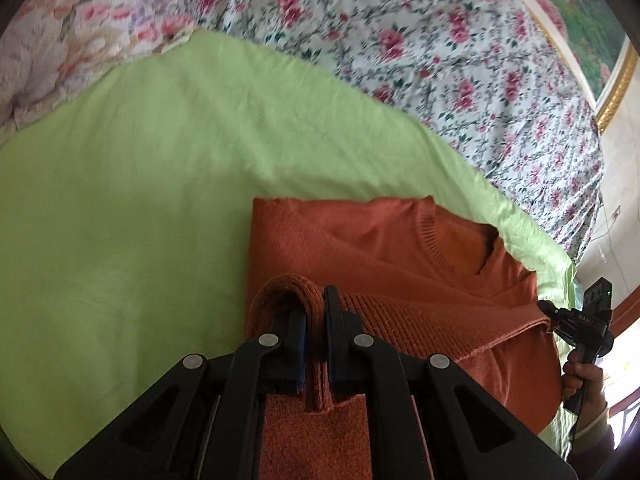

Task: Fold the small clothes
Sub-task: 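Fold the hem up toward the collar with both grippers and release, then move both open grippers back over the folded sweater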

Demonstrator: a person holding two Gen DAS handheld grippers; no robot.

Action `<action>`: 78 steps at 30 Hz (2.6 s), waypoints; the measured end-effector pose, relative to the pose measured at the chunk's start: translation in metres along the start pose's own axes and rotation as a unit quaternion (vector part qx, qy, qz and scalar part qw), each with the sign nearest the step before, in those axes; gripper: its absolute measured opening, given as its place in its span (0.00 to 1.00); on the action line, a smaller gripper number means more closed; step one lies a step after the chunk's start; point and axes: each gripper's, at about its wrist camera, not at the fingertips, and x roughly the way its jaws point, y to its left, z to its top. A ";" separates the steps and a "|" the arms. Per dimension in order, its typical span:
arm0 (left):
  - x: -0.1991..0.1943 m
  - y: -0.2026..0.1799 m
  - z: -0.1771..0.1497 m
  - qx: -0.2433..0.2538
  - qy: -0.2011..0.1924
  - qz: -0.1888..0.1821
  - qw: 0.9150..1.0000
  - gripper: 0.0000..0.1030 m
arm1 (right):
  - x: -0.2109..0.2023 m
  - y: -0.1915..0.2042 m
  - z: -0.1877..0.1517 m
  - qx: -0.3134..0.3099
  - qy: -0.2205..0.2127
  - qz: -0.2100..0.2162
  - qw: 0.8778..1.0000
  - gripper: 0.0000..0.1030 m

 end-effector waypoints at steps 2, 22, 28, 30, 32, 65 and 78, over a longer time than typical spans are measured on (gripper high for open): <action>-0.002 0.004 -0.005 -0.010 0.006 -0.003 1.000 0.11 | 0.005 -0.004 -0.001 0.008 0.008 -0.003 1.000 0.09; 0.010 -0.088 -0.039 0.108 0.062 0.000 0.992 0.44 | 0.019 0.080 -0.070 -0.219 0.086 -0.051 0.970 0.48; 0.000 -0.047 0.023 -0.008 -0.011 0.025 1.000 0.58 | 0.005 0.041 -0.005 -0.096 -0.043 -0.112 0.988 0.49; -0.013 -0.039 0.021 -0.025 -0.026 0.020 0.999 0.59 | -0.006 0.031 0.002 -0.061 -0.065 -0.098 0.991 0.49; -0.023 -0.041 0.012 -0.019 -0.028 0.021 0.999 0.61 | -0.012 0.032 -0.003 -0.054 -0.071 -0.087 0.992 0.49; -0.109 -0.056 -0.194 -0.112 -0.021 -0.039 0.993 0.68 | -0.075 0.049 -0.175 -0.074 -0.102 -0.009 0.992 0.57; -0.091 -0.030 -0.142 -0.163 -0.064 0.012 0.985 0.41 | -0.070 0.041 -0.173 -0.052 -0.088 0.018 0.995 0.61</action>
